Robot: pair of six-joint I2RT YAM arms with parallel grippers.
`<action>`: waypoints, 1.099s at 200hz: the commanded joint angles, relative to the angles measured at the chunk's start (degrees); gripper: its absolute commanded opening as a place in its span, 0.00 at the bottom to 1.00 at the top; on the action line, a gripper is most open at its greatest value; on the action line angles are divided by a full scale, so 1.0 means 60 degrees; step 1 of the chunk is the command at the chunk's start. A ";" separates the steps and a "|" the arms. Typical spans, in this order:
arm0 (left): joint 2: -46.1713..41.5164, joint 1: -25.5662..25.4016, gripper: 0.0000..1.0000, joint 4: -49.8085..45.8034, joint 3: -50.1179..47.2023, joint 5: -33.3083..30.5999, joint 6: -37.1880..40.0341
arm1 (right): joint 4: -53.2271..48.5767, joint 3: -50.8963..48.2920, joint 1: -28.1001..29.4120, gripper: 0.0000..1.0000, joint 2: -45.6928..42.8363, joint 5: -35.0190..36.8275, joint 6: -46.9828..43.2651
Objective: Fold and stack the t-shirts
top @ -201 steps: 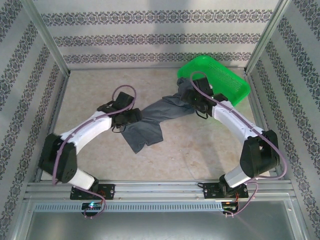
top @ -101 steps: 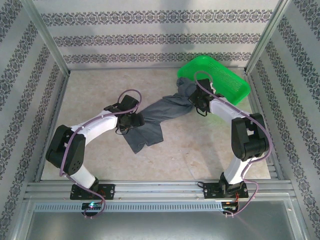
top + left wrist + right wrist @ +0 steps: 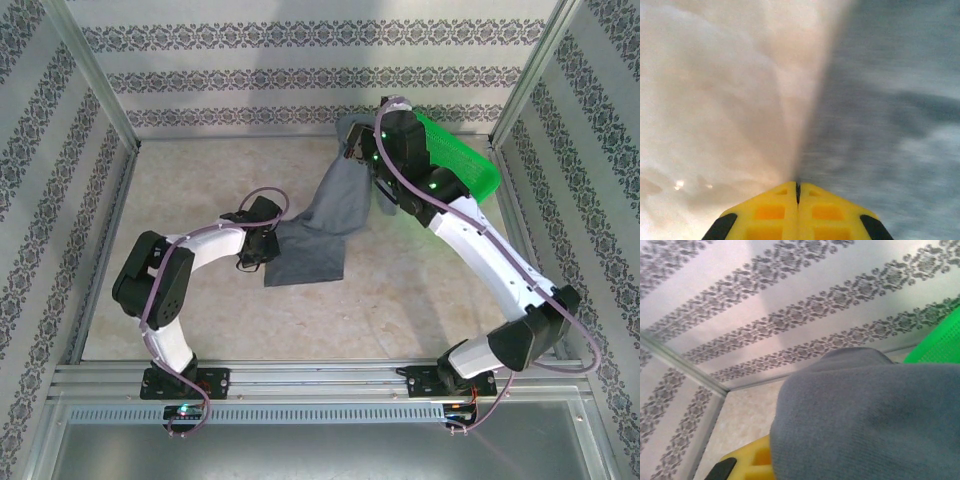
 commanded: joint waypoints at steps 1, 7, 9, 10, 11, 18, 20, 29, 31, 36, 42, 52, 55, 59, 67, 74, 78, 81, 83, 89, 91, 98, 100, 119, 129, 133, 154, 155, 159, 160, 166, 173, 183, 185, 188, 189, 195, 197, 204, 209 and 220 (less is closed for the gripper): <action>-0.0261 0.0508 0.00 -0.0326 0.0216 -0.0724 -0.0164 | -0.1021 0.0110 0.0711 0.00 -0.0163 0.0877 -0.0314; -0.0410 0.0605 0.00 -0.0400 0.0112 -0.0824 -0.0142 | -0.1153 0.0127 0.0944 0.00 -0.0256 0.1070 -0.0306; -0.0471 0.0648 0.00 -0.0411 0.0081 -0.0855 -0.0131 | -0.1195 0.0136 0.1026 0.00 -0.0284 0.1164 -0.0301; -0.0509 0.0660 0.00 -0.0423 0.0074 -0.0882 -0.0130 | -0.1224 0.0148 0.1067 0.00 -0.0291 0.1201 -0.0307; -0.0542 0.0674 0.00 -0.0436 0.0048 -0.0896 -0.0129 | -0.1253 0.0153 0.1102 0.00 -0.0309 0.1242 -0.0303; -0.0771 0.0796 0.00 -0.0496 -0.0107 -0.1012 -0.0118 | -0.1447 0.0204 0.1332 0.00 -0.0380 0.1492 -0.0292; -0.0847 0.0832 0.00 -0.0513 -0.0157 -0.1030 -0.0114 | -0.1489 0.0207 0.1405 0.00 -0.0403 0.1547 -0.0279; -0.1168 0.1012 0.00 -0.0530 -0.0410 -0.1030 -0.0100 | -0.1619 0.0174 0.1643 0.00 -0.0482 0.1764 -0.0202; -0.1250 0.1043 0.00 -0.0536 -0.0474 -0.1027 -0.0099 | -0.1663 0.0144 0.1674 0.00 -0.0490 0.1776 -0.0154; -0.1428 0.1141 0.00 -0.0570 -0.0595 -0.0986 -0.0146 | -0.1760 0.0091 0.1707 0.00 -0.0518 0.1797 0.0001; -0.1654 0.1227 0.00 -0.0587 -0.0794 -0.0901 -0.0178 | -0.1836 0.0015 0.1729 0.00 -0.0531 0.1738 0.0184; -0.2070 0.1283 0.00 -0.0528 -0.1037 -0.0709 -0.0159 | -0.1915 -0.0128 0.1738 0.00 -0.0521 0.1653 0.0243; -0.2195 0.1267 0.00 -0.0500 -0.1088 -0.0633 -0.0136 | -0.2008 -0.0144 0.1750 0.00 -0.0507 0.1715 0.0252; -0.2345 0.1266 0.00 -0.0442 -0.1139 -0.0504 -0.0118 | -0.2189 -0.0148 0.1746 0.00 -0.0492 0.1821 0.0288; -0.2618 0.1259 0.03 -0.0255 -0.1282 -0.0147 -0.0159 | -0.2690 -0.0141 0.1718 0.00 -0.0479 0.2139 0.0461; -0.2804 0.1253 0.14 -0.0060 -0.1363 0.0161 -0.0183 | -0.3176 -0.0120 0.1631 0.00 -0.0494 0.2386 0.0653; -0.2872 0.1238 0.23 0.0038 -0.1376 0.0353 -0.0198 | -0.3430 -0.0138 0.1563 0.00 -0.0543 0.2524 0.0798; -0.2907 0.1223 0.28 0.0111 -0.1372 0.0465 -0.0205 | -0.3607 -0.0193 0.1505 0.00 -0.0579 0.2590 0.0880; -0.2923 0.1198 0.31 0.0167 -0.1381 0.0555 -0.0213 | -0.3742 -0.0248 0.1456 0.00 -0.0624 0.2631 0.0929; -0.2928 0.1158 0.39 0.0314 -0.1363 0.0771 -0.0167 | -0.4043 -0.0398 0.1352 0.00 -0.0768 0.2739 0.1067; -0.2921 0.1138 0.41 0.0371 -0.1335 0.0844 -0.0156 | -0.4137 -0.0497 0.1304 0.00 -0.0825 0.2775 0.1112; -0.2852 0.1042 0.48 0.0527 -0.1236 0.1018 -0.0084 | -0.4463 -0.0807 0.1155 0.00 -0.1030 0.2834 0.1295; -0.2825 0.1018 0.50 0.0560 -0.1201 0.1063 -0.0062 | -0.4561 -0.0896 0.1112 0.00 -0.1096 0.2831 0.1356; -0.2252 0.0693 0.58 0.0579 -0.0562 0.1077 0.0407 | -0.5021 -0.2009 0.0460 0.00 -0.1704 0.2178 0.1706; -0.1819 0.0583 0.61 0.0470 -0.0120 0.0995 0.0681 | -0.5176 -0.2595 0.0155 0.00 -0.1997 0.1843 0.1795; -0.1631 0.0546 0.63 0.0422 0.0043 0.0944 0.0772 | -0.5208 -0.2791 0.0025 0.00 -0.2100 0.1722 0.1771; -0.0650 0.0477 0.65 0.0400 0.0945 0.0685 0.1250 | -0.5521 -0.3678 -0.0457 0.00 -0.2495 0.1212 0.1817; -0.0605 0.0472 0.66 0.0400 0.0996 0.0672 0.1271 | -0.5541 -0.3708 -0.0473 0.00 -0.2509 0.1189 0.1821; -0.0417 0.0461 0.67 0.0387 0.1154 0.0632 0.1347 | -0.5630 -0.3818 -0.0526 0.00 -0.2547 0.1122 0.1837; -0.0379 0.0457 0.67 0.0379 0.1218 0.0623 0.1357 | -0.5646 -0.3871 -0.0544 0.00 -0.2550 0.1114 0.1837; -0.0116 0.0453 0.68 0.0332 0.1489 0.0548 0.1513 | -0.5805 -0.4018 -0.0595 0.00 -0.2620 0.1098 0.1864; 0.0212 0.0448 0.68 0.0316 0.1853 0.0461 0.1700 | -0.5960 -0.4192 -0.0676 0.00 -0.2668 0.1071 0.1913; 0.0601 0.0427 0.68 0.0350 0.2229 0.0375 0.1954 | -0.6219 -0.4548 -0.0841 0.00 -0.2777 0.0958 0.2024; 0.0664 0.0417 0.68 0.0366 0.2291 0.0371 0.1985 | -0.6237 -0.4632 -0.0877 0.00 -0.2811 0.0927 0.2036; 0.0787 0.0408 0.68 0.0401 0.2393 0.0366 0.2066 | -0.6247 -0.4763 -0.0928 0.00 -0.2860 0.0907 0.2045; 0.0831 0.0409 0.68 0.0408 0.2423 0.0373 0.2090 | -0.6255 -0.4800 -0.0935 0.00 -0.2883 0.0897 0.2052; 0.1074 0.0395 0.68 0.0441 0.2600 0.0387 0.2192 | -0.6248 -0.5057 -0.1017 0.00 -0.3009 0.0848 0.2060; 0.1134 0.0387 0.68 0.0454 0.2662 0.0393 0.2228 | -0.6259 -0.5137 -0.1038 0.00 -0.3030 0.0844 0.2081; 0.1409 0.0365 0.68 0.0494 0.2865 0.0512 0.2352 | -0.6261 -0.5415 -0.1148 0.00 -0.3208 0.0804 0.2123; 0.1587 0.0326 0.68 0.0537 0.2988 0.0591 0.2448 | -0.6236 -0.5590 -0.1235 0.00 -0.3332 0.0753 0.2145; 0.1916 0.0185 0.68 0.0693 0.3185 0.0769 0.2705 | -0.6219 -0.5962 -0.1483 0.00 -0.3544 0.0602 0.2188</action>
